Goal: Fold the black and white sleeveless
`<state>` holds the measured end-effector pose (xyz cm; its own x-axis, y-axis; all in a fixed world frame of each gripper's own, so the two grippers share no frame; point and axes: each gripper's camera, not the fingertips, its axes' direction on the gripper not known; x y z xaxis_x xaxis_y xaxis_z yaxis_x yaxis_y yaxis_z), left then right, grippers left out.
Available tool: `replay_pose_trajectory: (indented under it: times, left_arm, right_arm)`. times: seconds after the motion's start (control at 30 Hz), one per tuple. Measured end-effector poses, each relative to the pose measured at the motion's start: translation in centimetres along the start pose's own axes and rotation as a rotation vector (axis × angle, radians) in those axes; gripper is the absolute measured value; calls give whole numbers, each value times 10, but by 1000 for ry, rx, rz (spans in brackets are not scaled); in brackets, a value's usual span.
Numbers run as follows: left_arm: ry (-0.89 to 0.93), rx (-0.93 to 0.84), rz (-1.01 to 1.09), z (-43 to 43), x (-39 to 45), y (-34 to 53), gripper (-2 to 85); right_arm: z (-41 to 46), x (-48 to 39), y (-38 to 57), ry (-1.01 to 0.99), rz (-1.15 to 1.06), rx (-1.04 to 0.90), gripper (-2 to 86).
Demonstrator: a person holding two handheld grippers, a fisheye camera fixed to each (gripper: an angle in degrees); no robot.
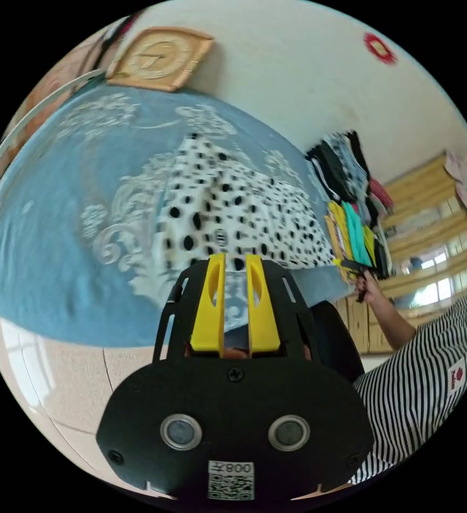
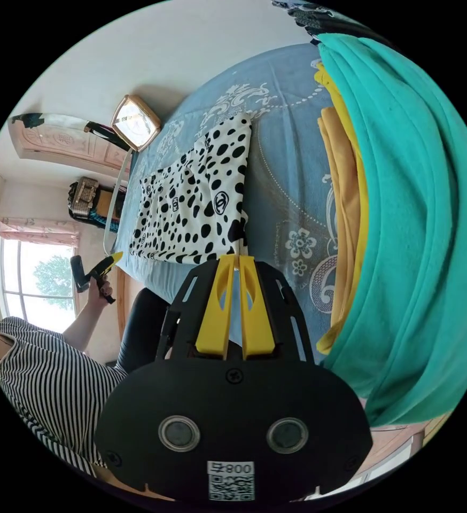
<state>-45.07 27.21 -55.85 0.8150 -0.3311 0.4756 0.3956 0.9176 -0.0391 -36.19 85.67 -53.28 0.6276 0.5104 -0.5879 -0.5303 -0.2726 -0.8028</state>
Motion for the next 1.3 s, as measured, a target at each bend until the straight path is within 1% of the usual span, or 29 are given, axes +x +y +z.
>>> replay_pose_trajectory:
  times: [0.03, 0.1, 0.13, 0.2, 0.23, 0.3, 0.33, 0.4, 0.43, 0.47, 0.5, 0.57, 0.67, 0.83, 0.9, 0.97, 1.1, 1.23, 1.3]
  left_arm:
    - [22, -17, 47, 14, 15, -2, 74]
    - [111, -88, 248, 74, 78, -10, 80]
    - [129, -106, 301, 89, 95, -12, 82]
    - [155, -156, 499, 148, 160, -16, 87]
    - [154, -164, 542, 161, 175, -17, 89]
    - [98, -186, 706, 206, 227, -15, 95]
    - [79, -187, 741, 216, 238, -14, 96]
    - [-24, -232, 866, 260, 273, -5, 96]
    - [-62, -255, 888, 272, 279, -2, 92]
    - [-145, -301, 914, 296, 289, 4, 86]
    - [-207, -314, 929, 315, 295, 10, 68]
    - [-246, -288, 921, 329, 297, 17, 44]
    - [-188, -255, 838, 337, 288, 18, 26]
    - [-154, -195, 709, 339, 264, 23, 17]
    - [-112, -176, 657, 344, 255, 27, 16]
    - [-103, -171, 626, 351, 251, 31, 16]
    - [-84, -171, 591, 371, 247, 38, 15]
    - [-85, -177, 603, 386, 249, 46, 14]
    - [-75, -181, 607, 395, 251, 50, 14]
  right_arm:
    - [-1, 0, 0, -5, -1, 1, 12]
    - [-8, 0, -3, -18, -10, 7, 11]
    - [-10, 0, -4, -20, -13, 9, 11]
    - [-17, 0, -8, -45, -25, 21, 11]
    - [-18, 1, -10, -55, -27, 22, 11]
    - [-21, 1, -16, -82, -40, 14, 11]
    - [-22, 1, -18, -87, -44, 13, 11]
    - [-24, 1, -26, -111, -63, 9, 11]
    - [-24, 1, -28, -116, -66, 11, 11]
    - [-24, 2, -32, -128, -70, 17, 11]
    - [-24, 2, -37, -140, -76, 19, 11]
    - [-23, 2, -43, -132, -88, 10, 12]
    - [-25, 5, -52, -123, -98, 31, 11]
    - [-32, 19, -73, -111, -48, 146, 16]
    - [-25, 22, -95, -113, -38, 163, 31]
    - [-16, 22, -114, -71, -27, 160, 50]
    - [13, 26, -159, -40, 18, 121, 79]
    - [30, 29, -191, -28, 54, 121, 84]
    - [41, 28, -210, 9, 73, 121, 85]
